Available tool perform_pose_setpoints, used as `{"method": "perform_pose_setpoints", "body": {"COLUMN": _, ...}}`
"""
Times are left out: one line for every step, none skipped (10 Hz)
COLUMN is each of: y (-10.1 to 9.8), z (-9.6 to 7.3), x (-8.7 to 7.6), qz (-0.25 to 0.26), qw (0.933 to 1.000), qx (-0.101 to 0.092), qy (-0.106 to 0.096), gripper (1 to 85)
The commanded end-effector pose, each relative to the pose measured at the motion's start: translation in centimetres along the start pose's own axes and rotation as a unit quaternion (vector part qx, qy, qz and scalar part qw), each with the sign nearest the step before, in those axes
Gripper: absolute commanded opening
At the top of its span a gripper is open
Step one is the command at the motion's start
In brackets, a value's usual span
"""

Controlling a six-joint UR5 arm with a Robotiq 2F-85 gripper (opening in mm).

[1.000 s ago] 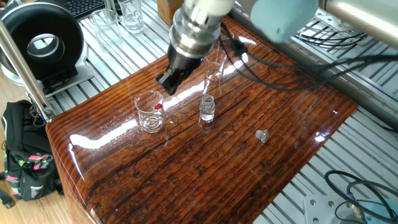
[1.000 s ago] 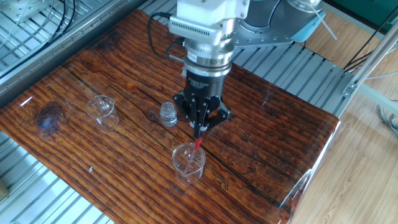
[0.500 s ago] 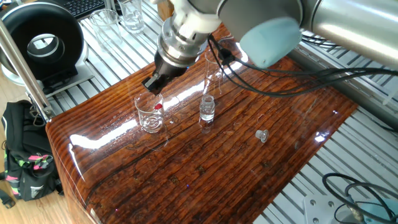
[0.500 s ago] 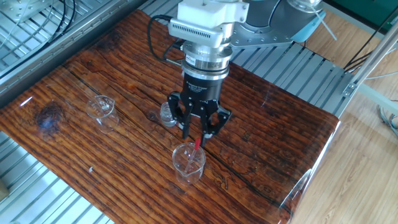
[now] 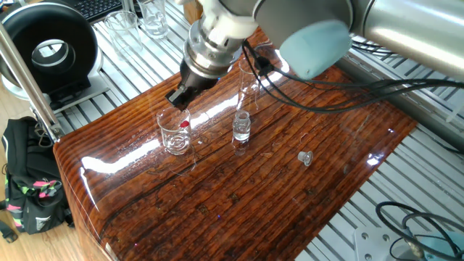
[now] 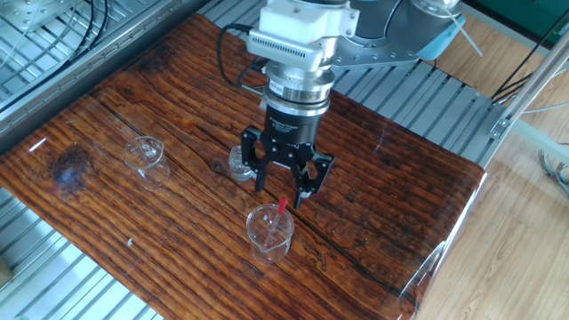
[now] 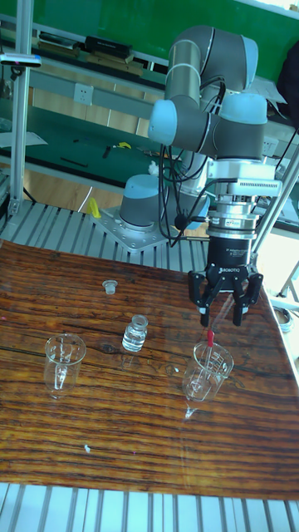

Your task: Transfer liquid using a dropper

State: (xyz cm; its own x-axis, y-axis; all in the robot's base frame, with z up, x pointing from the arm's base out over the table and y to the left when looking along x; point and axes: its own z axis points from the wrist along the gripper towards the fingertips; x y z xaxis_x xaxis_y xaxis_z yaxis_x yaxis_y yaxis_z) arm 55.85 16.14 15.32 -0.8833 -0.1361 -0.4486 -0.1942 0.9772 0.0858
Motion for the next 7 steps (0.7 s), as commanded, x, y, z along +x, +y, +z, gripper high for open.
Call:
{"method": "perform_pose_setpoints", "body": {"y": -0.3, "z": 0.2, "x": 1.4, "qz": 0.017, "qw": 0.9998, "qx": 0.012, "qy": -0.001, "gripper": 60.0}}
{"method": "perform_pose_setpoints", "body": {"y": -0.3, "z": 0.3, "x": 1.7, "qz": 0.017, "qw": 0.9998, "qx": 0.011, "qy": 0.0, "gripper": 60.0}}
{"method": "perform_pose_setpoints", "body": {"y": -0.6, "z": 0.8, "x": 2.0, "qz": 0.019, "qw": 0.9997, "qx": 0.015, "qy": 0.001, "gripper": 60.0}}
{"method": "perform_pose_setpoints", "body": {"y": -0.7, "z": 1.3, "x": 1.9, "qz": 0.02, "qw": 0.9997, "qx": 0.012, "qy": -0.002, "gripper": 60.0}}
{"method": "perform_pose_setpoints", "body": {"y": -0.8, "z": 1.1, "x": 1.5, "qz": 0.02, "qw": 0.9997, "qx": 0.014, "qy": -0.002, "gripper": 60.0}}
{"method": "perform_pose_setpoints", "body": {"y": -0.9, "z": 0.9, "x": 1.1, "qz": 0.019, "qw": 0.9996, "qx": 0.018, "qy": -0.001, "gripper": 59.0}}
{"method": "perform_pose_setpoints", "body": {"y": -1.2, "z": 1.2, "x": 1.2, "qz": 0.013, "qw": 0.9995, "qx": 0.028, "qy": 0.0, "gripper": 58.3}}
